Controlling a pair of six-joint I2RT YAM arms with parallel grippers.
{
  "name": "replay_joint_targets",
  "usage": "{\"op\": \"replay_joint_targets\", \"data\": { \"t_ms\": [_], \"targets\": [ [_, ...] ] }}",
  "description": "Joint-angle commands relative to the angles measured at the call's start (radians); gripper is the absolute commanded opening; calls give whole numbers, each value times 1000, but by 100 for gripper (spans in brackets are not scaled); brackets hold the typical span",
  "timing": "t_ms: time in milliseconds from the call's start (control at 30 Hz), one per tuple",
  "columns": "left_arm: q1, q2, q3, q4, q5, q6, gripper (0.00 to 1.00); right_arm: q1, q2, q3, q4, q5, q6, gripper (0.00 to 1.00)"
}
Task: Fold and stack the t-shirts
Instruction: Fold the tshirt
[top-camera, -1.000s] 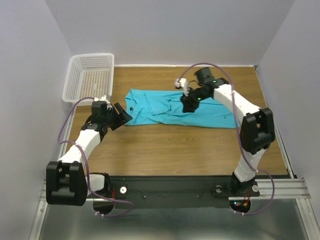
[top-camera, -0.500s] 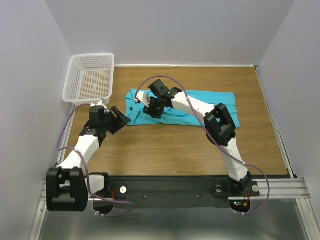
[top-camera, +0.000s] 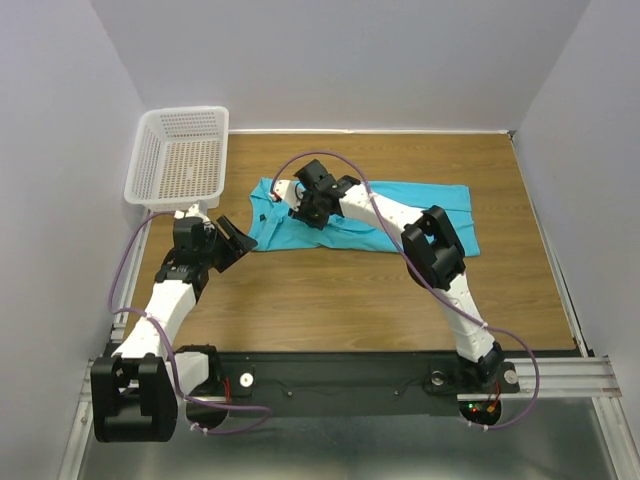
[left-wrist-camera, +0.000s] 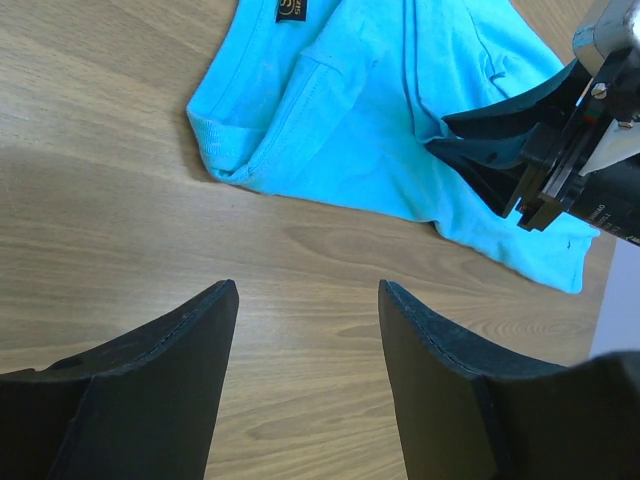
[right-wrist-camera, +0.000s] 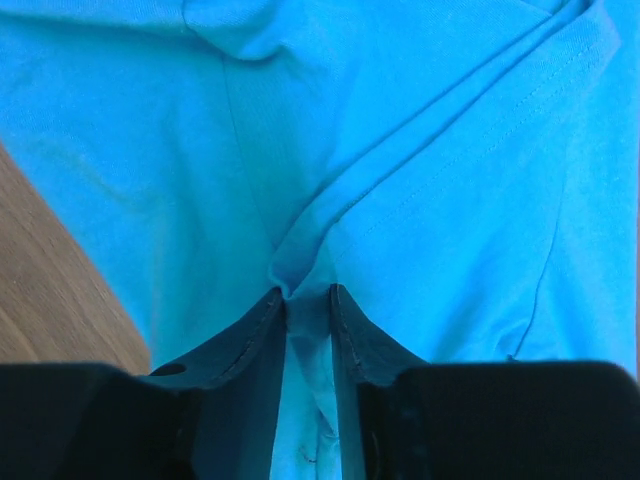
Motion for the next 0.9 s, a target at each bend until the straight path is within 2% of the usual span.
{"op": "replay_joint_targets", "data": {
  "t_ms": [0,233,433,733,867],
  "targets": [
    [5,-7,-6,11,0,29,69,6,-25,48,48,31,26,26],
    [7,-12,-8,11,5,35,69,-1,-37,69,55,63,75,9],
    [7,2,-12,11,8,44,69,-53,-45,83,97,107,156,2],
    [8,10,-8,15,11,47,69,-83,-36,71,178,277,212,9],
    [8,16,-8,17,8,51,69,-89,-37,66,187,293,218,20]
  ]
}}
